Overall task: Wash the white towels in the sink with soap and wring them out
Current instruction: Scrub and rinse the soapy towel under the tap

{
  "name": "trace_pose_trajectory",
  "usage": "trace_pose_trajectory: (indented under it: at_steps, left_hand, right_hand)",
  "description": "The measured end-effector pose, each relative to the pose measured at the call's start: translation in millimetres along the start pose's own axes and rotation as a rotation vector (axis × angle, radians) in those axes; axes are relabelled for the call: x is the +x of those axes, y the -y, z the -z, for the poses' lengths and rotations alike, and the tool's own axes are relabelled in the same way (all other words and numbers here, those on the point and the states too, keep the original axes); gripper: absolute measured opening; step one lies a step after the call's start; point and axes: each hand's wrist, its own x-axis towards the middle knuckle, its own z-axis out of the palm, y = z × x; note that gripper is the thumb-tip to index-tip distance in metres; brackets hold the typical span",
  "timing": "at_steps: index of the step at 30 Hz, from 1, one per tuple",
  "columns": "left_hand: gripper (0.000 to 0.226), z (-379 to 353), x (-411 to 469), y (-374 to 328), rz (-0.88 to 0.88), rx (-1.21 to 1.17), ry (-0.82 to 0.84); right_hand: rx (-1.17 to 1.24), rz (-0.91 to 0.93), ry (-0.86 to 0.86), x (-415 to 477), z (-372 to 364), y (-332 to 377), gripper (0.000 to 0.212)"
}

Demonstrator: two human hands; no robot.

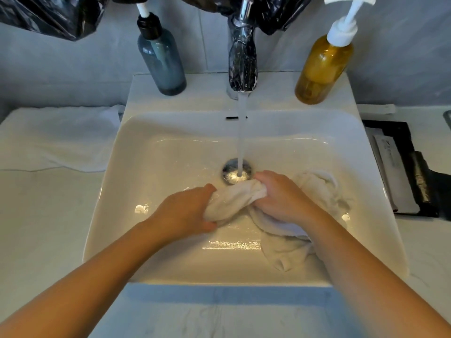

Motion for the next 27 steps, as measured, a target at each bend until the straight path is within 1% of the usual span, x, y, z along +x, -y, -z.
trace_pose_trajectory:
  at_steps: [1, 2, 3, 5, 7, 8, 9, 10, 11, 12, 14, 15, 16, 17, 18, 19, 20, 21, 24, 26, 27]
  left_hand:
    - [0.045, 5, 3, 2, 0.007, -0.128, -0.034]
    - [0.037, 11, 8, 3, 0.014, -0.271, -0.070]
    - [0.035, 17, 13, 4, 0.024, -0.433, -0.099]
    - [0.039, 28, 24, -5, 0.044, -0.853, -0.079]
    - [0.051, 29, 38, -15, -0.009, -1.370, -0.010]
    - [0.057, 28, 46, -20, -0.034, -1.612, 0.011]
    - [0.057, 27, 52, -24, -0.052, -1.824, 0.014]
    - [0.051, 28, 60, -27, -0.048, -1.960, -0.011]
    - [0.046, 29, 68, -30, -0.011, -2.016, -0.050]
    - [0.047, 30, 75, -34, 0.042, -2.023, -0.091]
    - [0.049, 36, 87, -46, 0.203, -1.934, -0.197]
    - [0.042, 37, 92, -52, 0.298, -1.819, -0.271]
    - [0.034, 39, 94, -60, 0.370, -1.652, -0.343]
    - [0.028, 38, 95, -66, 0.413, -1.488, -0.396]
    - [0.027, 36, 93, -71, 0.417, -1.385, -0.433]
    - [0.033, 31, 90, -74, 0.392, -1.347, -0.459]
    - [0.038, 26, 86, -74, 0.357, -1.342, -0.471]
    - [0.038, 22, 81, -71, 0.318, -1.335, -0.497]
    - [0.031, 18, 69, -59, 0.235, -1.241, -0.603]
    - [0.026, 17, 58, -59, 0.139, -1.076, -0.771]
    - [0.019, 15, 55, -63, 0.080, -0.991, -0.855]
  right_hand:
    - [0.121, -0.003, -0.034, -2, 3, 1, 0.015]
    - [0.247, -0.004, -0.068, -3, 7, 2, 0.019]
    - [0.373, 0.001, -0.110, -3, 12, 3, 0.023]
    - [0.603, -0.018, -0.195, -2, 24, 8, 0.034]
    - [0.815, -0.072, -0.245, 1, 37, 12, 0.049]
    - [0.902, -0.088, -0.251, 3, 43, 12, 0.052]
    - [0.963, -0.093, -0.253, 3, 47, 12, 0.051]
    - [0.978, -0.094, -0.254, 3, 50, 12, 0.047]
    - [0.945, -0.087, -0.244, 1, 52, 15, 0.042]
    - [0.903, -0.082, -0.211, 1, 52, 17, 0.035]
    - [0.890, -0.108, -0.131, 2, 44, 30, 0.020]
    - [0.908, -0.159, -0.138, 6, 38, 38, 0.009]
    - [0.937, -0.223, -0.184, 13, 33, 45, 0.006]
    - [0.993, -0.314, -0.264, 23, 28, 47, 0.016]
    - [1.063, -0.432, -0.357, 33, 25, 49, 0.023]
    - [1.118, -0.532, -0.437, 42, 24, 51, 0.026]
    - [1.144, -0.592, -0.480, 49, 24, 50, 0.027]
    - [1.150, -0.622, -0.490, 54, 23, 47, 0.028]
    - [1.161, -0.594, -0.478, 62, 15, 39, 0.035]
    - [1.235, -0.557, -0.435, 65, 9, 38, 0.046]
    - [1.296, -0.538, -0.397, 65, 5, 39, 0.051]
